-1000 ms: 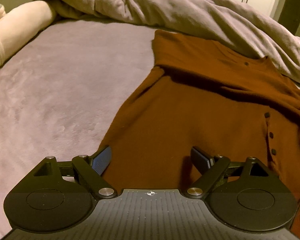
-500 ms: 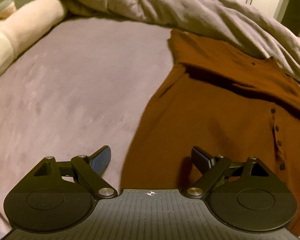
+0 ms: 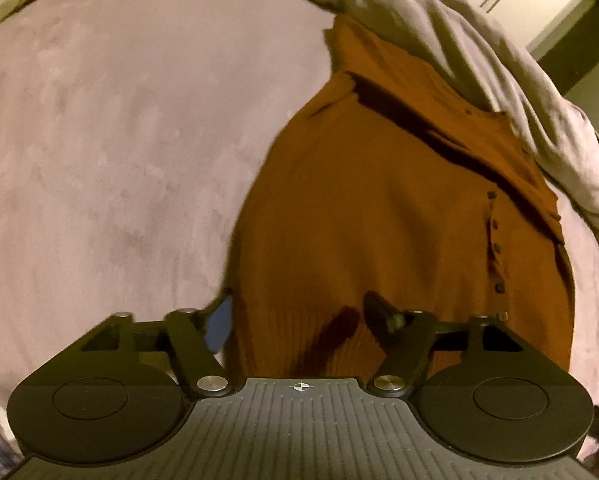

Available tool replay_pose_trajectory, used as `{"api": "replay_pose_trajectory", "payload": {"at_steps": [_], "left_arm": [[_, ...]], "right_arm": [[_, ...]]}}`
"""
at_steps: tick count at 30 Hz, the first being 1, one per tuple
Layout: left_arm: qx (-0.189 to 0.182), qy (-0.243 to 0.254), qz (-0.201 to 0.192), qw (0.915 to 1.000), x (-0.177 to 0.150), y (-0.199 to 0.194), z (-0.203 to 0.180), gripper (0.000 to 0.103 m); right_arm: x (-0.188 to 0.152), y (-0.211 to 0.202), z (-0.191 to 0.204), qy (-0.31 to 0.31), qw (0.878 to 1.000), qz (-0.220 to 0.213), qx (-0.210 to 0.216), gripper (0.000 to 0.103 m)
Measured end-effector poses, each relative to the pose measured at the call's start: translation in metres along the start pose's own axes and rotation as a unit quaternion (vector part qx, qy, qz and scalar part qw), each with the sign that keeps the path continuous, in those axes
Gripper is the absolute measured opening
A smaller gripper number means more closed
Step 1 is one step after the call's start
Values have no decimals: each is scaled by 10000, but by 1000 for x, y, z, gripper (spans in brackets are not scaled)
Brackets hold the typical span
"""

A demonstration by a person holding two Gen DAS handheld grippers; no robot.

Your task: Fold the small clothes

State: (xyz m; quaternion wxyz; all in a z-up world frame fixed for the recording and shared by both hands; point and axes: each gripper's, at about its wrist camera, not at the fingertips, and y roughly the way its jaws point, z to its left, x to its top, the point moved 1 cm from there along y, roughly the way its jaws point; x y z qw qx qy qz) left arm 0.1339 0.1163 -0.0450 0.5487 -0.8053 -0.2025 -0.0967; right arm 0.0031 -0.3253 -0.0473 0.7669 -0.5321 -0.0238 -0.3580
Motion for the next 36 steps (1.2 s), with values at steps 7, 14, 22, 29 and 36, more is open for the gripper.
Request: {"api": "replay_pose_trajectory", "payload": {"at_steps": [7, 14, 22, 29, 36], "left_arm": [[-181, -16, 222, 9996, -9, -5, 7, 60], [-427, 83, 418, 9982, -10, 2, 1, 67], [-426, 115, 528, 9976, -8, 1, 4, 20], [-786, 101, 710, 9943, -11, 6, 4, 53], [-902, 337, 1166, 9885, -9, 20, -9, 10]], "right_arm": [[-6, 0, -10, 102, 9999, 124, 3, 39], [-9, 5, -9, 202, 9996, 70, 187, 43], [-10, 2, -7, 46, 9992, 93, 377, 8], [-10, 3, -11, 145, 9984, 140, 523, 12], [-8, 6, -11, 199, 9973, 295, 638, 8]]}}
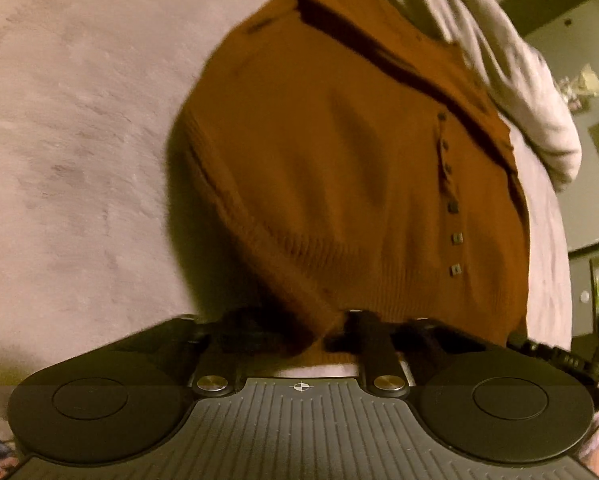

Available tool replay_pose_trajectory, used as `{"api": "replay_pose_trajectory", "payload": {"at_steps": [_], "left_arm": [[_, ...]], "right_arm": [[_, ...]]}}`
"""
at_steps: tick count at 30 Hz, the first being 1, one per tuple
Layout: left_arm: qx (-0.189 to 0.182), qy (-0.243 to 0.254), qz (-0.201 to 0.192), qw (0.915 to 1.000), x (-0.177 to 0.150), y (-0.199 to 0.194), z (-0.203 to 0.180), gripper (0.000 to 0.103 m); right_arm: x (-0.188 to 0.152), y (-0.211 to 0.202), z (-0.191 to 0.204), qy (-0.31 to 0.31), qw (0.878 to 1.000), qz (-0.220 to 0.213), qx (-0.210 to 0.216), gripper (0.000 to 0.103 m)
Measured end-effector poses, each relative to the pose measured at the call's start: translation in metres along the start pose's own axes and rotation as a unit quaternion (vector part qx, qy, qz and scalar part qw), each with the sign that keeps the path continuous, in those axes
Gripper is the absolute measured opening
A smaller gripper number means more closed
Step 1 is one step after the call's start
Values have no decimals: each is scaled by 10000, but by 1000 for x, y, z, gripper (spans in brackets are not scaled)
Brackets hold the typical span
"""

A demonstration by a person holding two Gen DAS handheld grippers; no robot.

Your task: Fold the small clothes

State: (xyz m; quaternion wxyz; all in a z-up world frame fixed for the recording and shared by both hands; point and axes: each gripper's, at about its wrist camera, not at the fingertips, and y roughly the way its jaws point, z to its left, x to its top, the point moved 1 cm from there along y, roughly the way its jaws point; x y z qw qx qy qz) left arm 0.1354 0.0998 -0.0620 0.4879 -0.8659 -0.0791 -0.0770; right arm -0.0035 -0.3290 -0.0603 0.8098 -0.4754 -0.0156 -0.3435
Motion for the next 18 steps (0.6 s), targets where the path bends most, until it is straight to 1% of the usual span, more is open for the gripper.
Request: {"api": "replay_pose_trajectory", "payload": {"at_steps": [1, 3, 6, 9, 12, 15, 18], "left_arm": [[-3, 39, 52, 10000, 1, 0, -1, 10], [-74, 130, 92, 9998, 4, -4, -3, 10], [-383, 48, -43, 9992, 13, -18, -7, 8], [-666, 15, -387, 9970, 32, -35, -15, 7], [-742, 75, -762, 9943, 59, -48, -26, 7], [-692, 126, -1249, 9897, 88, -57, -35, 5], [-336, 197, -1854, 9819, 120, -58, -44, 5]], "right_arm": [[1, -1, 0, 2, 10000, 2, 39, 5], [3, -5, 0, 44, 9998, -8, 184, 5], [10, -12, 1, 105, 9990, -74, 433, 4], [23, -18, 3, 267, 9967, -234, 730, 4], [43, -19, 9, 331, 9946, -463, 870, 4], [67, -15, 20, 187, 9939, -762, 778, 4], [95, -4, 31, 9, 9920, -1124, 580, 4]]}}
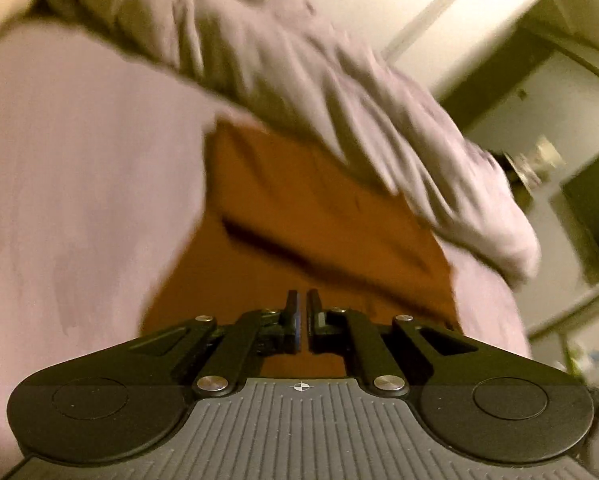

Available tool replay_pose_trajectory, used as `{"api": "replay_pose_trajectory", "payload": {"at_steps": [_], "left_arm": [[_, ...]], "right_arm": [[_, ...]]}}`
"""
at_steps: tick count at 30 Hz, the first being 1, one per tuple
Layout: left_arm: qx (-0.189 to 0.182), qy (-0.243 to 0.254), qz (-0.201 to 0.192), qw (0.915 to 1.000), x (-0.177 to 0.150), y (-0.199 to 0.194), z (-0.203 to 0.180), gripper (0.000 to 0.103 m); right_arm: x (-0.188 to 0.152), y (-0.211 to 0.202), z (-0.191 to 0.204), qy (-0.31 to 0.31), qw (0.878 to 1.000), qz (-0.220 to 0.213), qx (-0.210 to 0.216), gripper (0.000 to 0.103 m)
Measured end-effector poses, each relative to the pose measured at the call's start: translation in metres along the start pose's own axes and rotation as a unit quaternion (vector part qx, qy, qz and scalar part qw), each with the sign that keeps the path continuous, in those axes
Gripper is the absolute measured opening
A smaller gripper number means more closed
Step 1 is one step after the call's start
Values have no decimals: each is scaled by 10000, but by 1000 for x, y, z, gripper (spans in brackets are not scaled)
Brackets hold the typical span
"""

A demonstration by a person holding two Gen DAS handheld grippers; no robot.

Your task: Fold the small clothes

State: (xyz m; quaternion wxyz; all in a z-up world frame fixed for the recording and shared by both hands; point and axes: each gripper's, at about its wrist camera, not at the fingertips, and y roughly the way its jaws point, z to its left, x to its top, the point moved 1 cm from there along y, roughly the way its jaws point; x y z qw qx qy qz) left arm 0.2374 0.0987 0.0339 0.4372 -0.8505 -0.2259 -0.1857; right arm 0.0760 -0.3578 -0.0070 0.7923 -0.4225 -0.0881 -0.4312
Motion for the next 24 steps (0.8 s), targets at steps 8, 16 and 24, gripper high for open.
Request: {"api": "replay_pose_trajectory", "payload": {"at_steps": [8, 16, 24], "left_arm": [[363, 887, -8, 9954, 1, 29, -2, 62], [76, 2562, 973, 9617, -72, 19, -1, 87], [103, 3032, 1421, 9422, -80, 41, -11, 86]], "right_arm": [[29, 40, 13, -858, 9839, -819, -1338, 11], [12, 32, 9, -2372, 9688, -25, -720, 45], [1, 52, 33, -2976, 9521, 462, -523, 52]]}}
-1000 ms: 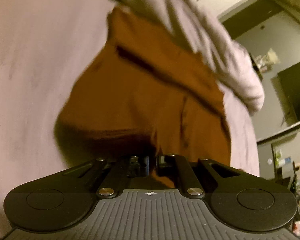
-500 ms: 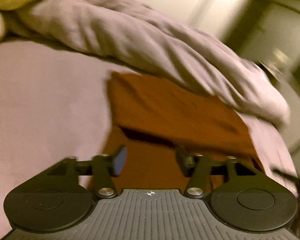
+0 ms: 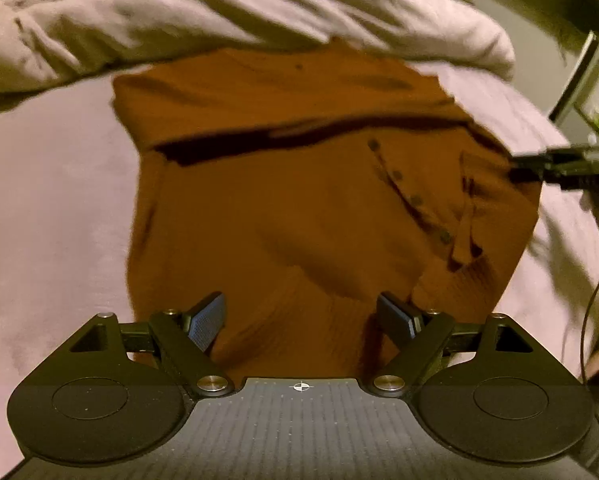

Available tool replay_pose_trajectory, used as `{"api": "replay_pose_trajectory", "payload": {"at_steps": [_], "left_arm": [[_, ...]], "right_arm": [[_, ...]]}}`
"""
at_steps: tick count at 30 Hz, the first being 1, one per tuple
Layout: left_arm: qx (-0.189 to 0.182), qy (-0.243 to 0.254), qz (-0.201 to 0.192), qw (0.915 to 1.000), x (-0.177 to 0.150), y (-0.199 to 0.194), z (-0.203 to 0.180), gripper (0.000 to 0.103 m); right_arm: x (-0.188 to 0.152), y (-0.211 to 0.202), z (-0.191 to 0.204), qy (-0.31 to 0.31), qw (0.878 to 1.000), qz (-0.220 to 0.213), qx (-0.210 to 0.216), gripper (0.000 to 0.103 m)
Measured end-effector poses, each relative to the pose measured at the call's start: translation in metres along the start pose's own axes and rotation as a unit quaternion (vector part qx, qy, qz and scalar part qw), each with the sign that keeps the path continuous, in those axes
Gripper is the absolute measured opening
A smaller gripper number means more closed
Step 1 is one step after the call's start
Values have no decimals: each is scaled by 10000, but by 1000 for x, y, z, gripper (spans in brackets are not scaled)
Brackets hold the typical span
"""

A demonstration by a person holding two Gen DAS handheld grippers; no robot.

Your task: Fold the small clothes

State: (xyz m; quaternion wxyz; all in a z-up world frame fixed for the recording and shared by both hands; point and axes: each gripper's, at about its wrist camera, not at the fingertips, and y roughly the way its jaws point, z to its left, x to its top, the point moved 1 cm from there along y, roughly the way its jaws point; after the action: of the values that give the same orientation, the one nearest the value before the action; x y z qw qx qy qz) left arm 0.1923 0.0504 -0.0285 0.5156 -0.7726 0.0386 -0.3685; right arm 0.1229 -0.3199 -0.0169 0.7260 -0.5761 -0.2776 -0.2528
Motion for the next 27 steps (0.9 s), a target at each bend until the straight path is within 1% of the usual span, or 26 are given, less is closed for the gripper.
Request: {"api": "replay_pose_trajectory", "payload": {"at_steps": [1, 2, 3, 4, 6, 7, 8, 9, 10, 11, 12, 13, 15, 17, 21, 23, 24, 25, 27], "left_arm": [[102, 87, 122, 9998, 0, 5, -2, 81], [231, 164, 236, 9993, -2, 9, -4, 69], [361, 215, 312, 9986, -6, 12, -6, 64], [402, 209, 307, 9985, -7, 12, -8, 61], [333, 26, 240, 9992, -11, 9, -5, 54], [310, -81, 218, 9992, -11, 8, -3, 45], [334, -197, 189, 9991, -12, 7, 0, 31], [387, -298, 183, 9986, -11, 6, 2, 24], [399, -414, 193, 9982, -9, 6, 4, 15], [418, -480, 181, 9978, -8, 4, 5, 11], [438, -479, 169, 9977, -6, 2, 4, 11], [513, -424, 148, 9977, -4, 0, 1, 9], [681, -310, 82, 9972, 1, -5, -5, 9], [750, -307, -123, 9966, 7, -16, -9, 9], [917, -576, -514, 9928, 25, -36, -2, 8], [1062, -745, -729, 9889, 38, -43, 7, 8], [1079, -857, -821, 9870, 45, -45, 14, 8], [1116, -885, -986, 9849, 51, -47, 20, 8], [1242, -934, -1161, 9810, 67, -47, 29, 7]], "right_arm": [[2, 5, 2, -43, 10000, 67, 32, 52], [4, 9, 4, -95, 9999, 121, 17, 52], [5, 14, 7, -185, 9996, 203, -11, 52], [5, 17, 8, -275, 9993, 254, -48, 52], [6, 25, 10, -399, 9985, 357, -106, 52], [6, 28, 9, -388, 9982, 434, -125, 52], [5, 31, 8, -372, 9980, 494, -143, 52], [4, 34, 7, -356, 9977, 560, -153, 49], [3, 36, 8, -345, 9975, 595, -171, 31], [2, 36, 9, -370, 9976, 574, -135, 17], [2, 35, 11, -396, 9975, 578, -58, 6], [2, 34, 13, -406, 9975, 573, -11, 6], [2, 29, 18, -520, 9976, 450, -67, 6], [4, 21, 20, -588, 9978, 255, -196, 6], [20, 2, 18, -379, 9984, -249, -333, 6], [30, -5, 16, -338, 9971, -488, -484, 5], [34, -6, 14, -312, 9963, -573, -567, 6], [39, -6, 12, -260, 9953, -661, -651, 6], [48, -6, 6, -187, 9930, -819, -834, 6]]}}
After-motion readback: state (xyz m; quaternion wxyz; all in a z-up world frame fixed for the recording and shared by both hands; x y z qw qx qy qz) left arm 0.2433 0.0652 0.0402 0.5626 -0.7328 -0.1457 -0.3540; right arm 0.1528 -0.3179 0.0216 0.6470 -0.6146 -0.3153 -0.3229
